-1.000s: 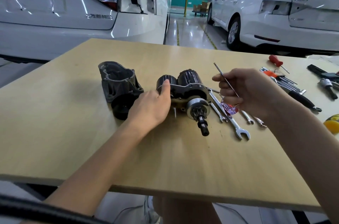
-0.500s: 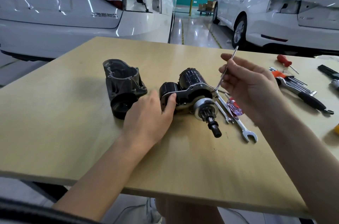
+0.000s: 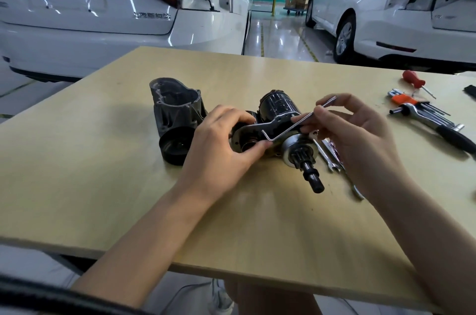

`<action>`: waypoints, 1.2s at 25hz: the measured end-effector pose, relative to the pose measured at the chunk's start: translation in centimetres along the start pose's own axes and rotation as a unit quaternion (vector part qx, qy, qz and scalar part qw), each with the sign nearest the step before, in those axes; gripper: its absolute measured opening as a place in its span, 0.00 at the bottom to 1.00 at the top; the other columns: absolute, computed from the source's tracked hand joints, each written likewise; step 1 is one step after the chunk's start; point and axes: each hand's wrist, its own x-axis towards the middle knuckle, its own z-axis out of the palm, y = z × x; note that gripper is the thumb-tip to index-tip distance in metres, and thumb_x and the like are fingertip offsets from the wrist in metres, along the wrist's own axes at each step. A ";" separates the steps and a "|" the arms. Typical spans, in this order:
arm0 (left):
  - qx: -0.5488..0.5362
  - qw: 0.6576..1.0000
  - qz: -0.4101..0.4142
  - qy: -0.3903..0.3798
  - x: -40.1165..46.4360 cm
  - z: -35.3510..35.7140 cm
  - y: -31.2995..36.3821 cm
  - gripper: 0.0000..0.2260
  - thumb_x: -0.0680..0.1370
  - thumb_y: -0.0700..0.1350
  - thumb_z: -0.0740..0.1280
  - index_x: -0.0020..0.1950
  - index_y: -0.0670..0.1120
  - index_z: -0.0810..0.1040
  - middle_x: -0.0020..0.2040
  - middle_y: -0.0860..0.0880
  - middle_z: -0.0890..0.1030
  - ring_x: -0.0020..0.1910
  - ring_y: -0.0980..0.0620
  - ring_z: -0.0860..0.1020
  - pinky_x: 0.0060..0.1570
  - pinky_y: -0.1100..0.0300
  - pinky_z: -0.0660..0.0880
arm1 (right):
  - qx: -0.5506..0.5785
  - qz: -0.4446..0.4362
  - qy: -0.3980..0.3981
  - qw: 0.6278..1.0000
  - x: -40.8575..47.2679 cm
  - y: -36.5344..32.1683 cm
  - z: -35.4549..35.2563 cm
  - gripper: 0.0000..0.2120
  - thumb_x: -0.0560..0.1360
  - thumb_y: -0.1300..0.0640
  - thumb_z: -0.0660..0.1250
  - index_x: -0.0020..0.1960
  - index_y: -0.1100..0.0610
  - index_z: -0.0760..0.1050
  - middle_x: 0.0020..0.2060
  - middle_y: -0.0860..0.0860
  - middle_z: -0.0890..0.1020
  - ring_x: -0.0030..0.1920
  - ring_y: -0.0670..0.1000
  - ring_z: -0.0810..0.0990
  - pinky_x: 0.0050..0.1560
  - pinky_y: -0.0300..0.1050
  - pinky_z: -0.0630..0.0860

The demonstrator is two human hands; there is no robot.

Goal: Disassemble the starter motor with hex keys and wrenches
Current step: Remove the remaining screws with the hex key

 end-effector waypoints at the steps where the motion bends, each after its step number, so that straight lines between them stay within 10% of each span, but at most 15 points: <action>1: -0.005 1.000 -0.006 0.002 0.0 0.0 0.1 0.14 0.68 0.47 0.78 0.51 0.43 0.83 0.49 0.51 0.81 0.50 0.57 0.77 0.51 0.65 0.74 | -0.010 0.004 0.005 1.000 -0.1 0.1 0.2 0.02 0.77 0.63 0.66 0.46 0.57 0.74 0.41 0.57 0.86 0.39 0.51 0.83 0.40 0.39 0.78; 30: -0.079 0.992 -0.093 0.022 0.4 -0.1 0.3 0.15 0.66 0.43 0.79 0.51 0.44 0.85 0.47 0.55 0.82 0.49 0.59 0.81 0.53 0.69 0.77 | -0.098 0.040 0.073 0.992 -0.8 0.3 0.9 0.05 0.74 0.63 0.69 0.40 0.57 0.76 0.33 0.50 0.85 0.35 0.48 0.83 0.37 0.38 0.76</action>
